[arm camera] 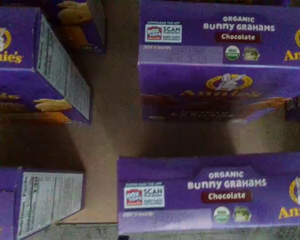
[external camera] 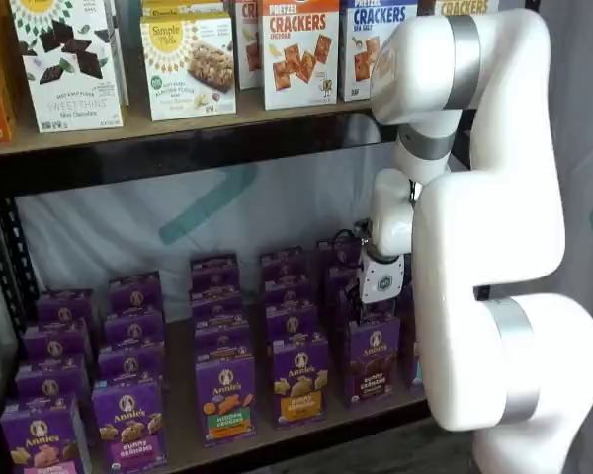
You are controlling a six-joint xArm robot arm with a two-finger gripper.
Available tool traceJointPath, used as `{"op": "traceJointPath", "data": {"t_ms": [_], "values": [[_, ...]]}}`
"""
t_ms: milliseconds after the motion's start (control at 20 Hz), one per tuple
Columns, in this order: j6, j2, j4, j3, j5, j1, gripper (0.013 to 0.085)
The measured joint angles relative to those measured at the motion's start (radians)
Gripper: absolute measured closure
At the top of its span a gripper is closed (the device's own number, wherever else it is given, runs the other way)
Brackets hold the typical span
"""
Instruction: Pick up the purple box with a brown patch in the center, on the bottom shelf, the fifth box from the left
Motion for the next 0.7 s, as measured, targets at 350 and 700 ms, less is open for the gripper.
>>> {"op": "traceJointPath", "data": {"t_ms": [350,700], "values": [[-0.013,0.056,0.004,-0.076,0.02,-0.009,0.013],[-0.023,0.102,0.015,-0.141,0.048,-0.008,0.013]]}}
